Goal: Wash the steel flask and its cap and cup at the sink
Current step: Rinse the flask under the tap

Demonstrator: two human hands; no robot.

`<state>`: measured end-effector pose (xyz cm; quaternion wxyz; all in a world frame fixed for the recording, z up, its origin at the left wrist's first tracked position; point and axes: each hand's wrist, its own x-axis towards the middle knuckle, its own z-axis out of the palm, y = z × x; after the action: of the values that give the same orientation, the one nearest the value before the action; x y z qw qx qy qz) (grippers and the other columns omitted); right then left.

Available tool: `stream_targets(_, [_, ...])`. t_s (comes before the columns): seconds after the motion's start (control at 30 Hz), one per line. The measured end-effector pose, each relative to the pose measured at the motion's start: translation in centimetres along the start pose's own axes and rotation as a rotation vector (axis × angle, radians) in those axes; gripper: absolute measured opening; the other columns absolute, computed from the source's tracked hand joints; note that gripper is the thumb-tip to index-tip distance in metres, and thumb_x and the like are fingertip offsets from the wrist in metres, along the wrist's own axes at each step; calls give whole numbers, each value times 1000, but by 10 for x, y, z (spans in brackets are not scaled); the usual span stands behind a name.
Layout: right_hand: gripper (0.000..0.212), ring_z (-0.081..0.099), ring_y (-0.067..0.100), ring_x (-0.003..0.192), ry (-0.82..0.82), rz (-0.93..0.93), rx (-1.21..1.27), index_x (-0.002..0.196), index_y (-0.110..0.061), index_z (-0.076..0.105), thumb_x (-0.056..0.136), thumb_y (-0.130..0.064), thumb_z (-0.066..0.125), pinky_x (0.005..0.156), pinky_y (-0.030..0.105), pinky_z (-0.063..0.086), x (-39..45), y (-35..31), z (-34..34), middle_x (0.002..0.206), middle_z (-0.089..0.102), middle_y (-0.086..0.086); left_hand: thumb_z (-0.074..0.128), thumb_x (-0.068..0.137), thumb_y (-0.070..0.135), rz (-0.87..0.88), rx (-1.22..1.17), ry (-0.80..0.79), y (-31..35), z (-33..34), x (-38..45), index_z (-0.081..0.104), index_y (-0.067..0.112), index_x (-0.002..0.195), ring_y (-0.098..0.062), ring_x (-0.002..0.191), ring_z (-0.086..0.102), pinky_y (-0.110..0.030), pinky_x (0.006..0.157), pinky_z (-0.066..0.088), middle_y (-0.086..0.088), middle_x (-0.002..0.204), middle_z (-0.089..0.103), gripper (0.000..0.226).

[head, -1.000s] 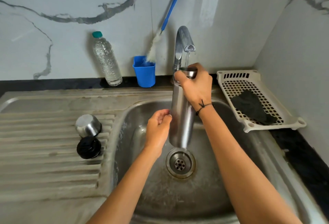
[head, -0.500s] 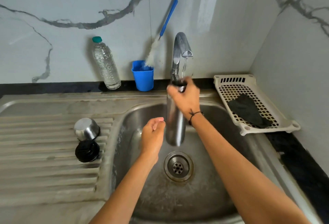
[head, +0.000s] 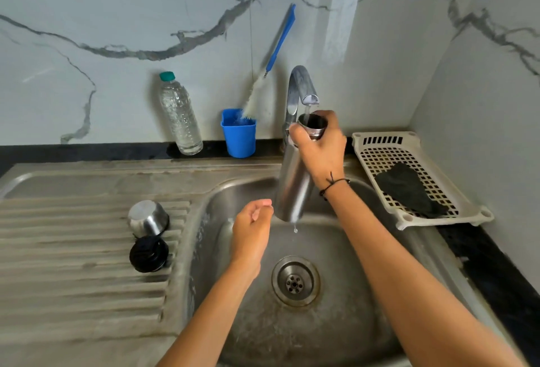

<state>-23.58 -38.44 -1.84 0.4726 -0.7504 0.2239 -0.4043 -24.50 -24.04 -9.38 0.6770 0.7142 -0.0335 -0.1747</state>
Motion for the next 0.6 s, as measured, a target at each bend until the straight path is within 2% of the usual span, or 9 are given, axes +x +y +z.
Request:
stream_targets(0.07, [29, 54, -4, 71, -131, 53, -17, 103, -12, 55, 80, -20, 71, 59, 5, 43, -13, 8, 6, 83, 60, -6, 52, 94, 13, -23, -15, -8, -1, 2, -5, 66, 15, 106, -2, 91, 56, -14, 71, 40, 4, 100, 65, 18])
stream_targets(0.13, [26, 54, 3, 65, -229, 107, -88, 96, -14, 54, 79, -22, 71, 56, 15, 44, -24, 23, 10, 79, 61, -2, 52, 94, 13, -13, 0, -40, -2, 3, -9, 66, 16, 105, -4, 94, 57, -14, 73, 41, 5, 101, 65, 18])
stream_targets(0.17, [25, 54, 3, 63, -194, 111, -88, 95, -15, 53, 79, -23, 71, 56, 15, 44, -22, 25, 8, 75, 60, -5, 52, 93, 13, -9, 6, -50, -3, 3, -8, 66, 18, 104, -4, 96, 58, -14, 73, 41, 6, 101, 65, 18])
stream_targets(0.27, [29, 54, -5, 70, 22, 37, -3, 101, -12, 54, 79, -18, 72, 62, 3, 40, -13, 23, -3, 78, 57, -14, 53, 92, 14, -24, 7, -16, -8, -1, 0, 67, 19, 99, -7, 95, 59, -19, 73, 42, 4, 101, 67, 17])
stream_targets(0.3, [31, 55, -5, 72, 17, 28, 3, 104, -9, 55, 79, -17, 72, 64, 3, 40, -16, 25, -4, 79, 58, -14, 54, 91, 13, -37, 3, -4, -9, -1, 0, 67, 18, 99, -8, 93, 59, -19, 72, 42, 2, 100, 67, 16])
stream_targets(0.4, [34, 54, 2, 64, -214, 118, -153, 105, -8, 55, 79, -22, 71, 56, 10, 40, -33, 41, 5, 75, 59, -9, 54, 92, 13, -41, 2, -32, -8, 2, -4, 67, 16, 100, -9, 93, 59, -17, 72, 42, 2, 98, 66, 16])
stream_targets(0.47, [31, 54, 4, 63, -149, 133, -152, 102, -11, 56, 79, -25, 72, 56, 14, 41, -24, 37, 3, 75, 59, -8, 54, 93, 13, -25, 2, -50, -5, 4, -1, 66, 16, 99, -7, 93, 58, -15, 72, 42, 4, 97, 65, 15])
stream_targets(0.53, [29, 53, -4, 69, 14, 56, -65, 101, -14, 55, 79, -22, 72, 62, 7, 41, -12, 25, -5, 77, 57, -13, 53, 93, 11, -22, -17, -40, 0, 4, 3, 66, 15, 99, -6, 91, 57, -13, 73, 42, 5, 95, 64, 14])
stream_targets(0.6, [31, 55, -4, 74, 1, 43, -19, 104, -12, 54, 79, -19, 72, 67, 5, 42, -16, 24, -3, 81, 58, -13, 53, 93, 11, -44, -15, -32, 3, 6, 4, 65, 14, 100, -6, 88, 56, -13, 73, 42, 5, 93, 63, 14])
